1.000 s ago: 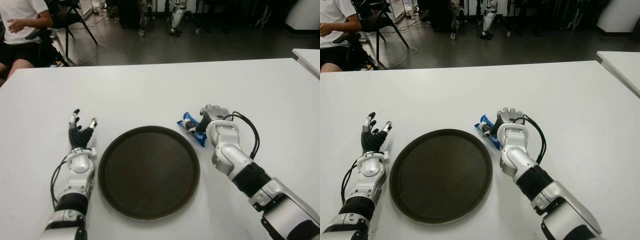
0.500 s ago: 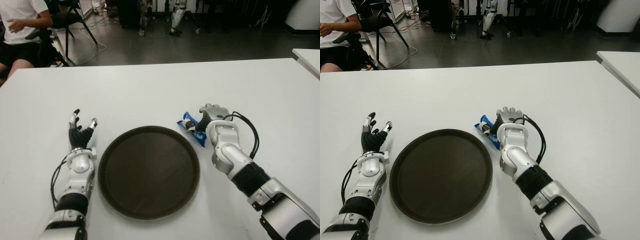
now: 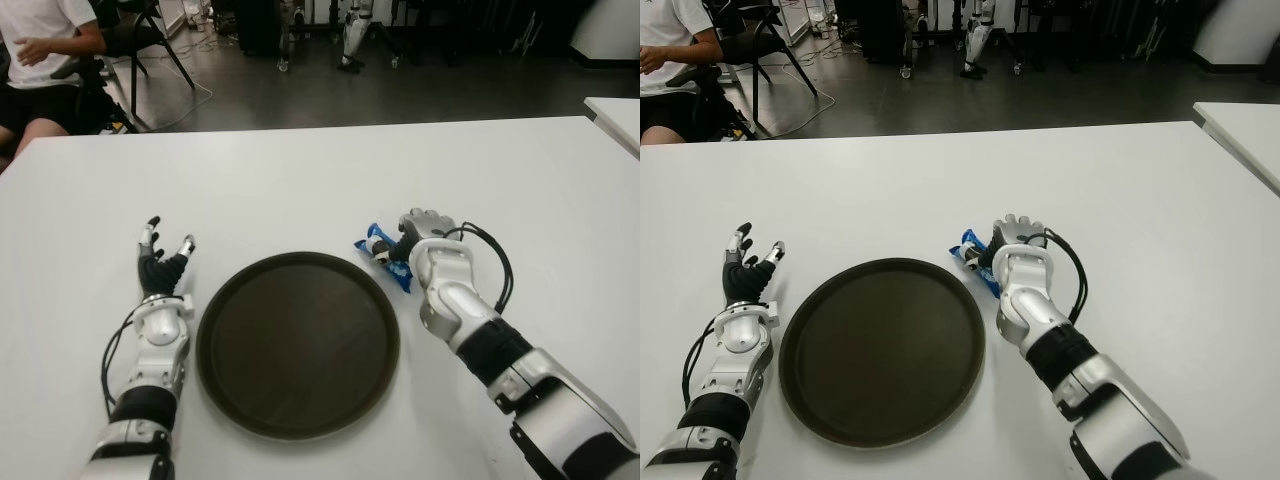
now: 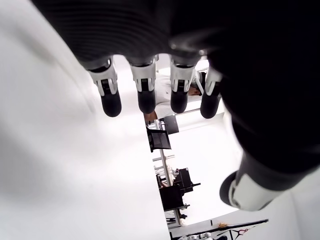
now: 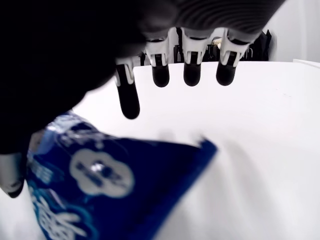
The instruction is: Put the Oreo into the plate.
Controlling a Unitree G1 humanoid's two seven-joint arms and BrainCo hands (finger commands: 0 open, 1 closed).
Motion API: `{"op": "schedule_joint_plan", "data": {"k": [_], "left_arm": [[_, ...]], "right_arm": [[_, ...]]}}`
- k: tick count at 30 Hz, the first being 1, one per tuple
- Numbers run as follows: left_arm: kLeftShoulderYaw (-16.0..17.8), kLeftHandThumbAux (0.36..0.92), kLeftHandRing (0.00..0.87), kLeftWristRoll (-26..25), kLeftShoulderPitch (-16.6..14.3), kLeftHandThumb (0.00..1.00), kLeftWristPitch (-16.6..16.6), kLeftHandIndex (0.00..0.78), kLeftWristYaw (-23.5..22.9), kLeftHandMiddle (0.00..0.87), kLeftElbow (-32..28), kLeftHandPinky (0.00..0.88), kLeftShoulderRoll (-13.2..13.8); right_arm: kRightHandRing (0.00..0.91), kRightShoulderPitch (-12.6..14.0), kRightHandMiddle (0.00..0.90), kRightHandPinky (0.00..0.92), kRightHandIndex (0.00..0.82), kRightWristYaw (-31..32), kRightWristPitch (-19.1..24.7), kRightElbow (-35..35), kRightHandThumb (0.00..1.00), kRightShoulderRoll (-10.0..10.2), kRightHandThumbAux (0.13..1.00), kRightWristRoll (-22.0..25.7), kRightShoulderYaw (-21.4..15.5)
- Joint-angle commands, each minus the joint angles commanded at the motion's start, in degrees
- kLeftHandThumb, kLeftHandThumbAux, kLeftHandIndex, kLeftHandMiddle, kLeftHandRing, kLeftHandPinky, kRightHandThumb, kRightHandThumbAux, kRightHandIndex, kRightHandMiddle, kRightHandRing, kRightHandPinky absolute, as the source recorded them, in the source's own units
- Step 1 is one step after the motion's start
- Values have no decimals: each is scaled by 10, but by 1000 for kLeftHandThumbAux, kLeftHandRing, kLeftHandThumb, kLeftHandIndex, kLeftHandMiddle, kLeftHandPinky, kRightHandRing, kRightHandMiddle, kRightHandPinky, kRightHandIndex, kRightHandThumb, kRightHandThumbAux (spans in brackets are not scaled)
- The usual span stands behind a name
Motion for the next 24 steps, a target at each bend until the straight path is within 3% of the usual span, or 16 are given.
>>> {"op": "schedule_joint_plan", "data": {"k": [16, 24], "left_arm": [[-1, 691, 24, 3, 5, 89, 1, 22, 3, 39, -8, 36, 0], [1, 687, 43, 1, 5, 97, 7, 33, 5, 59, -11, 45, -2]], "right_arm": [[6, -18, 41, 0, 350, -23, -29, 48, 0, 14, 540, 25, -2], [17, -32, 70, 0, 285, -22, -41, 86, 0, 24, 509, 32, 5]]}}
